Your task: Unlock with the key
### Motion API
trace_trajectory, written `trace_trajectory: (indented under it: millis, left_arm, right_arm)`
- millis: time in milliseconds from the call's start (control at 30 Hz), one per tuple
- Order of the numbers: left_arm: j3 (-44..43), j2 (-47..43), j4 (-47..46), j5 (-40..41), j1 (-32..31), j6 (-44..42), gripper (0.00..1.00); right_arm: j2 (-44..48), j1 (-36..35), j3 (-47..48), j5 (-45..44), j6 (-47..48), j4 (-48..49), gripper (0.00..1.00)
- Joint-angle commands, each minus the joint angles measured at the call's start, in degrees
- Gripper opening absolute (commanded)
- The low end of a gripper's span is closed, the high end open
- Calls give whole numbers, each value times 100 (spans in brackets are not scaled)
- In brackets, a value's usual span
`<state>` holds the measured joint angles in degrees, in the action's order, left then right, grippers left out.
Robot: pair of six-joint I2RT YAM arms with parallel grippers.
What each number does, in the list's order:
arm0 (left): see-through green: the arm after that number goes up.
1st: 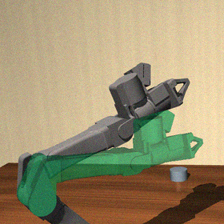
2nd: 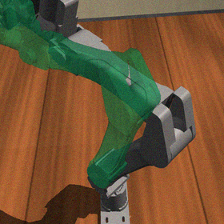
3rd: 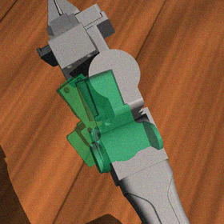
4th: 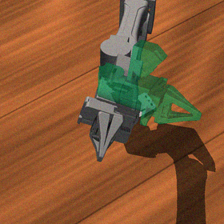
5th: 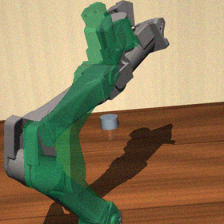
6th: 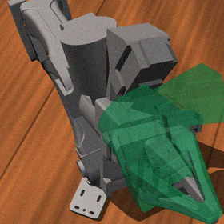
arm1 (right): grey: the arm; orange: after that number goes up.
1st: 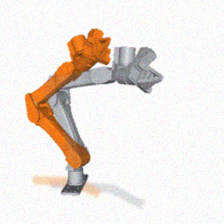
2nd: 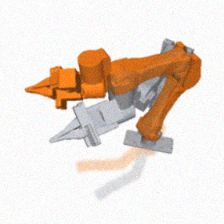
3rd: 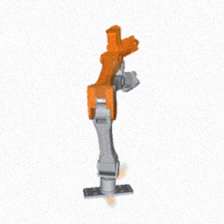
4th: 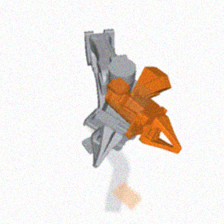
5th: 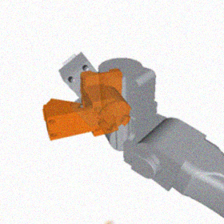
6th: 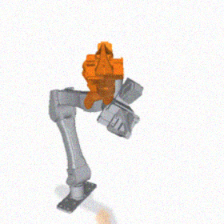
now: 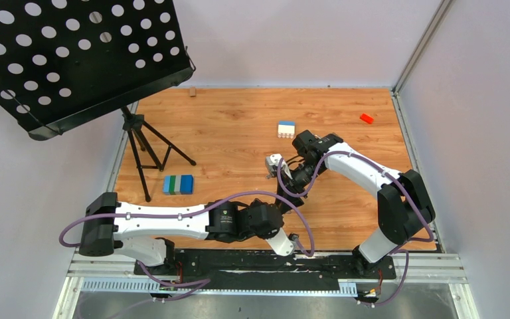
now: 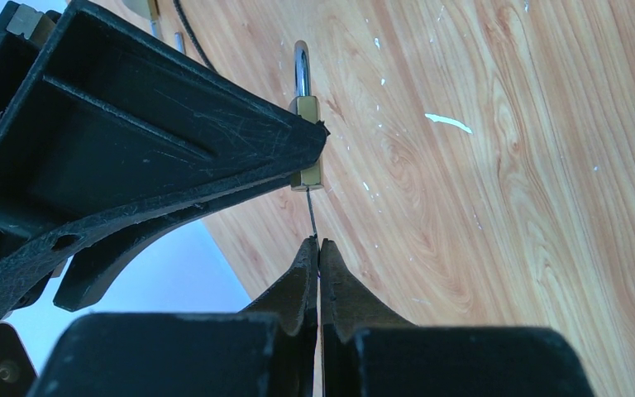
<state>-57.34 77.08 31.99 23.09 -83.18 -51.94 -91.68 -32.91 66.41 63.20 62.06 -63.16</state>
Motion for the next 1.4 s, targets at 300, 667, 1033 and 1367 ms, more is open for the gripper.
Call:
trace_trajectory:
  millis: [300,667,1033,1367]
  left_arm:
    - [-115,165,-176,-15,-34,3,0]
    - [-232,205,-252,39,-32,51,0]
    - [-269,188,-250,-5,-32,109,0]
    - [-363,329,-224,-50,-41,167,0]
  right_arm:
    - [18,28,193,464,129,-40,0]
    - [-17,29,179,360,-169,150,0]
    - [-111,25,173,228,-425,305,0]
    - [-221,29,220,131,-854,524,0]
